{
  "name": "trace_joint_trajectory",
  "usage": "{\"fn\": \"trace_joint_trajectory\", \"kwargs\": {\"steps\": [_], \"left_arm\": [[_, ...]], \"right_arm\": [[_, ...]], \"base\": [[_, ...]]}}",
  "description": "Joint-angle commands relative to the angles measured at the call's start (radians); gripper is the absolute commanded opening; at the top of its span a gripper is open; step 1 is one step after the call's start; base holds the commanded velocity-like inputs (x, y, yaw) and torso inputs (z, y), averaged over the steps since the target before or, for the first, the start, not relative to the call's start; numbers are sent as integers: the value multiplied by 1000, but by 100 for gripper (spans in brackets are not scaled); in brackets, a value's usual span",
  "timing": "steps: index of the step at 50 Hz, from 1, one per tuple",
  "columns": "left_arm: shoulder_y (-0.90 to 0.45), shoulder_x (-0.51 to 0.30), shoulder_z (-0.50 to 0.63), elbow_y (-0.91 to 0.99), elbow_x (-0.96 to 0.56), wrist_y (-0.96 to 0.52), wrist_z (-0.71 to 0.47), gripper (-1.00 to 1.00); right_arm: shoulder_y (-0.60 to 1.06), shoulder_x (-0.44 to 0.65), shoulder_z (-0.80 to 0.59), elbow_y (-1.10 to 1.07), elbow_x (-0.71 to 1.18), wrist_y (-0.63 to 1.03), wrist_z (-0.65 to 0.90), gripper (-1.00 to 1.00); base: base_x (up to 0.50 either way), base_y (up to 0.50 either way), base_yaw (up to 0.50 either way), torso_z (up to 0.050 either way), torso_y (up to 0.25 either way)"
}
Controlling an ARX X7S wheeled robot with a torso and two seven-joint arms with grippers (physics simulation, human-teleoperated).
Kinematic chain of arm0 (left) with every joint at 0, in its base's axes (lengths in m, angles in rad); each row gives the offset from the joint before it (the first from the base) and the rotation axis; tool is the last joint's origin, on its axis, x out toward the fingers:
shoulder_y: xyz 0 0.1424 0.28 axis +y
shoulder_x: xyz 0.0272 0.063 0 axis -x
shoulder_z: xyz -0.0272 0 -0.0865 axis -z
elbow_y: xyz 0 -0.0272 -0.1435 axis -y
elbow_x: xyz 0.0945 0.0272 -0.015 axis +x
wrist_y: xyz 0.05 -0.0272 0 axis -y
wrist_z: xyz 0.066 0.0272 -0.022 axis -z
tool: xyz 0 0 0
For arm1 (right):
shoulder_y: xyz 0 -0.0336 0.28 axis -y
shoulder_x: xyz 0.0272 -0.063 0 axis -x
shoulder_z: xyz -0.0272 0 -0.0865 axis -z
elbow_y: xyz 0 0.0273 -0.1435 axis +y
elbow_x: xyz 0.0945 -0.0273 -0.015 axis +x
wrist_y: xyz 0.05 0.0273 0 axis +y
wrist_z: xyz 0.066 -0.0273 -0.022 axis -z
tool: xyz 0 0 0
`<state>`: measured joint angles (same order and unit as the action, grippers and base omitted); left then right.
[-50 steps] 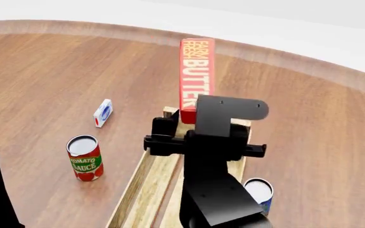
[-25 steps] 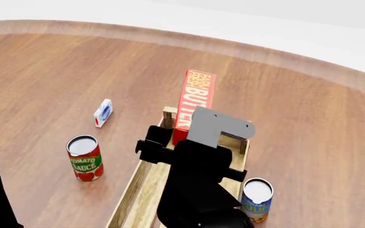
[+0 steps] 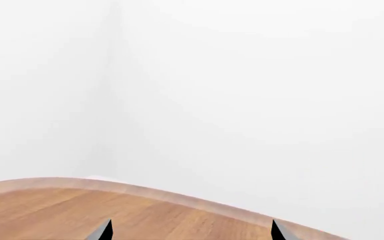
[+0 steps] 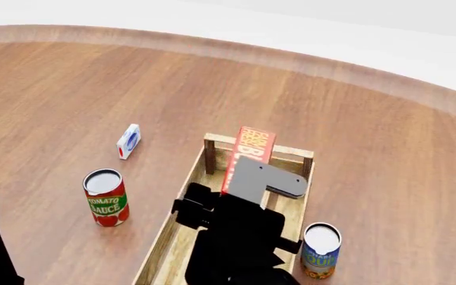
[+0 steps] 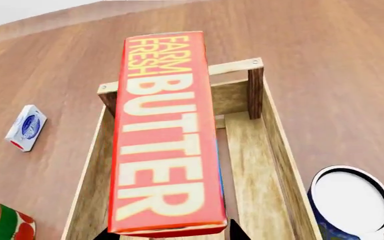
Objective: Pick up the butter and put it in the tray.
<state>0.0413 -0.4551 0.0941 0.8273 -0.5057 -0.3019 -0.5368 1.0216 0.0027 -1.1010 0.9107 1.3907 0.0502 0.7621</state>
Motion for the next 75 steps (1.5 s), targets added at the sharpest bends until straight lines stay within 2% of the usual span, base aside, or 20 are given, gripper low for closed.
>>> {"fn": "trace_joint_trajectory", "kwargs": {"steps": [1, 7, 15, 40, 75], "left_arm": [[2, -3, -7, -8, -8, 9, 0, 100], [2, -4, -5, -6, -9, 9, -2, 100], [4, -7, -6, -5, -11, 9, -5, 100], [4, -10, 4, -12, -14, 16, -6, 100], [2, -19, -2, -15, -30, 23, -15, 100]], "right_arm": [[77, -2, -324, 56, 220, -119, 18, -100], [94, -2, -425, 49, 313, -150, 13, -100], [87, -3, -474, 60, 364, -168, -5, -100], [81, -3, -490, 64, 454, -151, -35, -100], [61, -3, -490, 64, 433, -83, -19, -100]], "base": [[0, 0, 0, 10, 0], [0, 0, 0, 0, 2], [0, 0, 0, 0, 1], [0, 0, 0, 0, 1], [0, 0, 0, 1, 1]]}}
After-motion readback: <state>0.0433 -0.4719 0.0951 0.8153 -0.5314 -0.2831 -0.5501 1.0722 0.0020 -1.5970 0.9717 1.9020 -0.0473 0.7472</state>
